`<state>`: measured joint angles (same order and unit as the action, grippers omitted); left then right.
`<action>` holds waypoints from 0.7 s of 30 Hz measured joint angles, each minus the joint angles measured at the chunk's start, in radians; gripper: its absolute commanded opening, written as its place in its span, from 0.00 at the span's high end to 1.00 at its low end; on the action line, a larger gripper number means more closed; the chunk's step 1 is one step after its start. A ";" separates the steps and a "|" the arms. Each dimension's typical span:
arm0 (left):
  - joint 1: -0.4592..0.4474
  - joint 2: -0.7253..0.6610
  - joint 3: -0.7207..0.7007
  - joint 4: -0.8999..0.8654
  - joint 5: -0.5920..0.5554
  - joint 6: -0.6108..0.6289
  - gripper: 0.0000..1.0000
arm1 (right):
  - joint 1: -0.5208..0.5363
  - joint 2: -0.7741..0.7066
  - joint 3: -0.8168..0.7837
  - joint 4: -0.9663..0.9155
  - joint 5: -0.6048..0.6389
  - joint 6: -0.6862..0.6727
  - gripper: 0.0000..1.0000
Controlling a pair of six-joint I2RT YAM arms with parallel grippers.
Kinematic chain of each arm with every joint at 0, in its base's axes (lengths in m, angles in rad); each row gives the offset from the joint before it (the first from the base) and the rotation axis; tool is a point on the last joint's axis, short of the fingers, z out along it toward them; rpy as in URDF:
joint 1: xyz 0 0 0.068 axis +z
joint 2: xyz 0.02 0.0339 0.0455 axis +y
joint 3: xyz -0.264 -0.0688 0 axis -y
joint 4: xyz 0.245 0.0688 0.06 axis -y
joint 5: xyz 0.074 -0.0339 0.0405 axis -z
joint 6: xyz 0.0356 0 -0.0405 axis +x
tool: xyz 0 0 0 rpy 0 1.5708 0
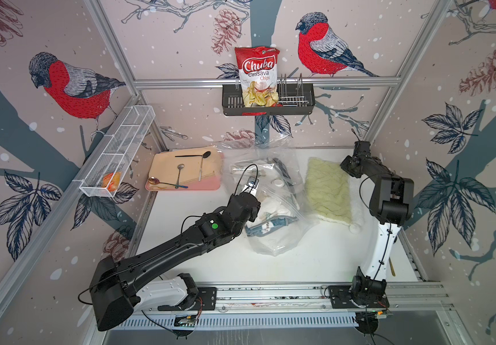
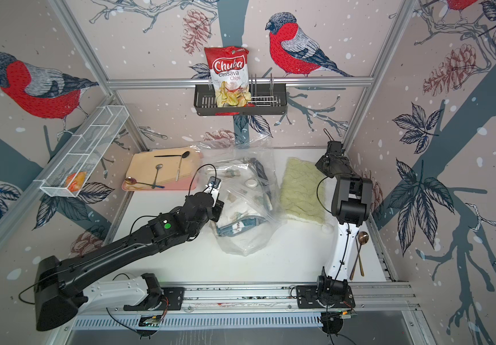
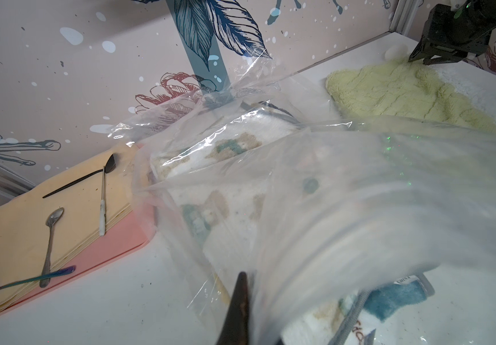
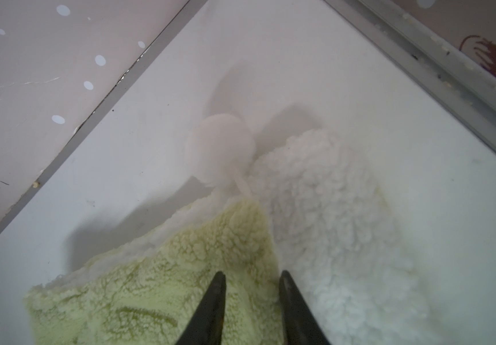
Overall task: Take the blanket out of the vacuum bag
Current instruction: Place the blanket at the corner of the board.
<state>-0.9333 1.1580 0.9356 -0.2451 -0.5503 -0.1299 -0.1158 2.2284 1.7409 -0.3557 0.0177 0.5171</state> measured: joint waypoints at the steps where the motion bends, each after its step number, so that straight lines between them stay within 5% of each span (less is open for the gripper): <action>1: 0.000 0.000 0.000 0.000 0.000 0.000 1.00 | 0.001 0.004 0.005 0.002 0.000 -0.002 0.91; 4: 0.000 0.000 0.000 0.000 0.000 0.000 1.00 | 0.006 0.007 0.007 -0.006 0.000 -0.001 1.00; 21: 0.000 -0.006 0.000 0.000 0.004 0.003 1.00 | -0.034 -0.274 -0.273 0.117 0.062 0.016 1.00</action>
<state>-0.9333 1.1522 0.9356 -0.2451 -0.5461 -0.1268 -0.1497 1.9549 1.4681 -0.2390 0.0799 0.5327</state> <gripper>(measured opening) 0.063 0.050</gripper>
